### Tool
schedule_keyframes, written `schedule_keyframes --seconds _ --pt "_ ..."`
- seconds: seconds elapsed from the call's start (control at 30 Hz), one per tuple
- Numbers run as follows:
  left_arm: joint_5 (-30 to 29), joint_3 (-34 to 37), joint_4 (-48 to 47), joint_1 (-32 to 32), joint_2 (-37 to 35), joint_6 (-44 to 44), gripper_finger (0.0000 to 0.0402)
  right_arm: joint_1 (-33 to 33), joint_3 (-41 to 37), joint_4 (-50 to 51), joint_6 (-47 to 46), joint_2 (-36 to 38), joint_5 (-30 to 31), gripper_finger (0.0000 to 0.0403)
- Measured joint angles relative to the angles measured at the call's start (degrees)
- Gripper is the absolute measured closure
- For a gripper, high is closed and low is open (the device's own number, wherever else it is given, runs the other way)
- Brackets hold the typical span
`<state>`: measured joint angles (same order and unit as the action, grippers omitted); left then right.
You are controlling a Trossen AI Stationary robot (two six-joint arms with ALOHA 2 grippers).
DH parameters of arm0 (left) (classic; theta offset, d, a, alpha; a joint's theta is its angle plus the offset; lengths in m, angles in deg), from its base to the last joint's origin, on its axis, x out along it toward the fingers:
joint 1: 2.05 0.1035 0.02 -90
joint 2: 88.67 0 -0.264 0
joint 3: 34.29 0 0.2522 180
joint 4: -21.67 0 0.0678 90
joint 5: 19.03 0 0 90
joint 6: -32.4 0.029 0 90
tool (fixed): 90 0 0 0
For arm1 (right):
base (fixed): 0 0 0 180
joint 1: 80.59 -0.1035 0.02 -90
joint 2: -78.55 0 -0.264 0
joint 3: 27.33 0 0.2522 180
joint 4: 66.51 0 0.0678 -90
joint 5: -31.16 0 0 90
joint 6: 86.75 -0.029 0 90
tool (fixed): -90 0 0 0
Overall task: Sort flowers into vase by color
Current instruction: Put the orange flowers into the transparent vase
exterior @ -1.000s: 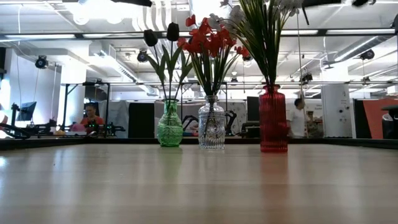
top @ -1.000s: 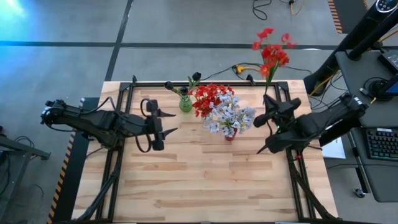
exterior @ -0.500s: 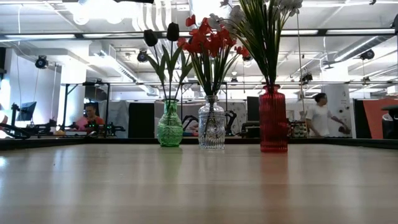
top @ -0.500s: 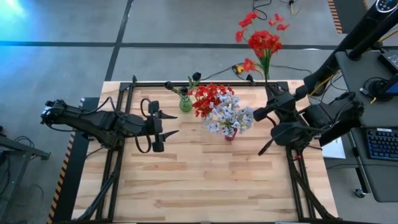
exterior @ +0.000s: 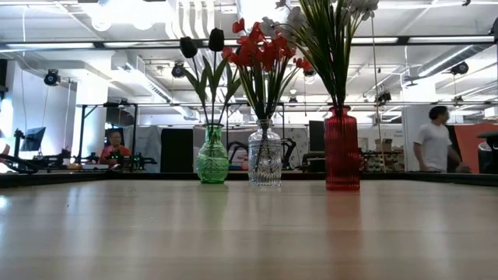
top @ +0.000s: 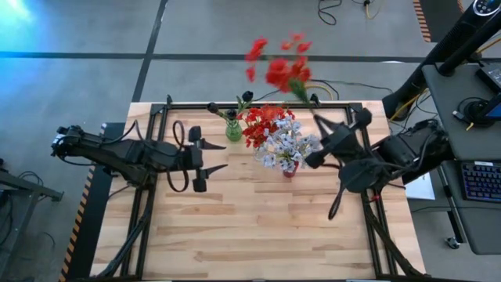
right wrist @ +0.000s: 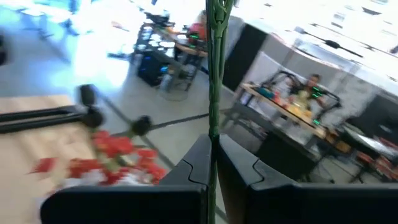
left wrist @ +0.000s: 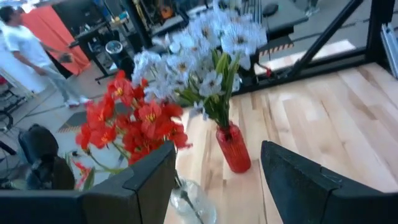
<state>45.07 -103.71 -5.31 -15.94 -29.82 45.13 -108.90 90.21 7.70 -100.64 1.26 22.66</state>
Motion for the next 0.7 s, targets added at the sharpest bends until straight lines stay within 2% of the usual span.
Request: schedule_keyframes --seconds 0.07,0.27,0.37,0.5,0.7 --pt "1.29 0.0 1.44 -0.02 -0.04 0.4 0.0182 -0.99 3.3 -0.11 1.76 -2.08 -2.92 0.039" --pt "11.09 0.37 8.52 -0.13 -0.07 2.84 0.0182 -4.39 11.92 -0.99 5.42 -8.31 -9.74 0.039" --pt "11.93 2.02 13.41 -0.25 -0.18 4.38 0.0182 -6.14 13.96 -1.35 5.37 -10.8 -12.39 0.039" --pt "11.94 5.1 20.32 -0.97 -0.59 5.7 0.0182 -8.53 13.85 -3.81 4.44 -13.26 -13.07 0.039" --pt "11.96 9.74 29.5 -4.21 -1.65 8.55 0.0182 -11.51 13.56 -4.22 -0.9 -16.38 -17.31 0.039"
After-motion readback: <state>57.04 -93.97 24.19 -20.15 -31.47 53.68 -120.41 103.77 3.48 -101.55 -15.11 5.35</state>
